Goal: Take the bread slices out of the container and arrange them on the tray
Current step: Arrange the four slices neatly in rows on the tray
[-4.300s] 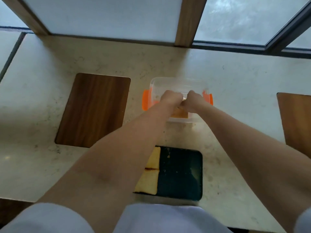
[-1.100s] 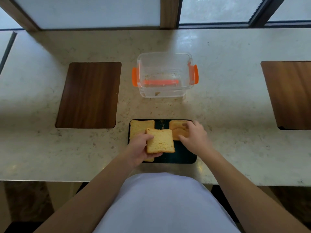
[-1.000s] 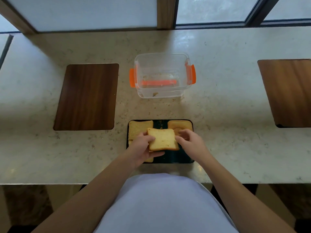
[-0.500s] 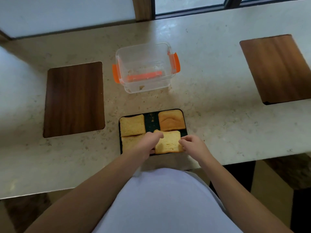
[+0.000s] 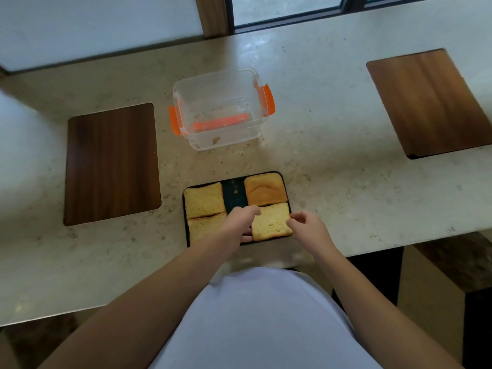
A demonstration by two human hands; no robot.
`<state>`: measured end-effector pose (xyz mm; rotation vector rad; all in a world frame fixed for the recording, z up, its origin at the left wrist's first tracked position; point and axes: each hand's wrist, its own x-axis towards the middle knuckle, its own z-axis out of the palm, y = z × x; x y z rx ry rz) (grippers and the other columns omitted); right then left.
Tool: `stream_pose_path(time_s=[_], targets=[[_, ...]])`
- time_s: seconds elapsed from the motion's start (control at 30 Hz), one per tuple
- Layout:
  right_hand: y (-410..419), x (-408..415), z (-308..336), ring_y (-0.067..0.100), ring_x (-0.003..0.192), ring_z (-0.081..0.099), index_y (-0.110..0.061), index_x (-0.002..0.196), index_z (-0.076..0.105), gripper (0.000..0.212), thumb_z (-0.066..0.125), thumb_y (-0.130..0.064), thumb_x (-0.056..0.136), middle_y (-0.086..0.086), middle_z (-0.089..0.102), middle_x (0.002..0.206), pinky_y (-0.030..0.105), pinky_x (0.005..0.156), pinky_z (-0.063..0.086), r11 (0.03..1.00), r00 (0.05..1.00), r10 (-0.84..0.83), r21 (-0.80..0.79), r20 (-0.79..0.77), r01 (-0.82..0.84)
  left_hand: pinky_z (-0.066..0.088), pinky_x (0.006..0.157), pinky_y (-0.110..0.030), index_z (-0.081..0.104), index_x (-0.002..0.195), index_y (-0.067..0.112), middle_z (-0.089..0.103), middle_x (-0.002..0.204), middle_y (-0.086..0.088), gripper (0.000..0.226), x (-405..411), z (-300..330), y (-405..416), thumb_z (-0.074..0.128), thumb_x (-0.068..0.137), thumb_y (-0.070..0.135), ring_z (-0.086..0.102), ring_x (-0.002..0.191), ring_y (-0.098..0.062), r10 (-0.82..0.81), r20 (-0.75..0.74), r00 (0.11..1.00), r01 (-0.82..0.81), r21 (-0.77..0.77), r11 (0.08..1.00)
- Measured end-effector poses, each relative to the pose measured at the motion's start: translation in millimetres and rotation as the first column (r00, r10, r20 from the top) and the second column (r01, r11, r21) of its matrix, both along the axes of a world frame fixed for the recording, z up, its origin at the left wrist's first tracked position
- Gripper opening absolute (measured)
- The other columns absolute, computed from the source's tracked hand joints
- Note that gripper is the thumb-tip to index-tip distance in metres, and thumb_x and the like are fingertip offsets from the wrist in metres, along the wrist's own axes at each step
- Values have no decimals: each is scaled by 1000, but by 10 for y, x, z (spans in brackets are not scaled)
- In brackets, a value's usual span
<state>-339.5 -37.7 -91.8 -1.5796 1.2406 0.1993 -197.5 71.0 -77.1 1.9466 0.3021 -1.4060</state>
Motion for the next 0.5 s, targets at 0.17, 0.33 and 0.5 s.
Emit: stream_pose_path(time_s=[0.17, 0.33, 0.5], targets=[[36, -4, -27, 12, 105, 57, -12, 135, 64, 42, 59, -20, 94, 3, 68, 128, 24, 82, 42, 1000, 1000, 23, -2, -6, -23, 52, 96, -42, 42, 142, 10, 50, 132, -7, 53, 7, -45, 38, 58, 94, 26, 53, 117, -25, 33, 36, 999, -33, 10, 999], [52, -7, -43, 11, 105, 55, -13, 140, 61, 47, 59, -22, 94, 3, 66, 133, 26, 85, 40, 999, 999, 39, -8, -12, -39, 51, 95, -41, 45, 141, 9, 51, 131, -9, 53, -44, -92, 29, 59, 93, 26, 54, 116, -25, 35, 27, 999, -35, 5, 999], [26, -1, -53, 13, 103, 56, -13, 140, 59, 47, 58, -23, 94, 4, 67, 130, 26, 81, 41, 996, 997, 77, -47, -32, -79, 51, 94, -40, 50, 135, 10, 54, 127, -9, 47, -71, -151, 37, 58, 91, 23, 57, 112, -24, 64, 11, 998, -63, -17, 998]])
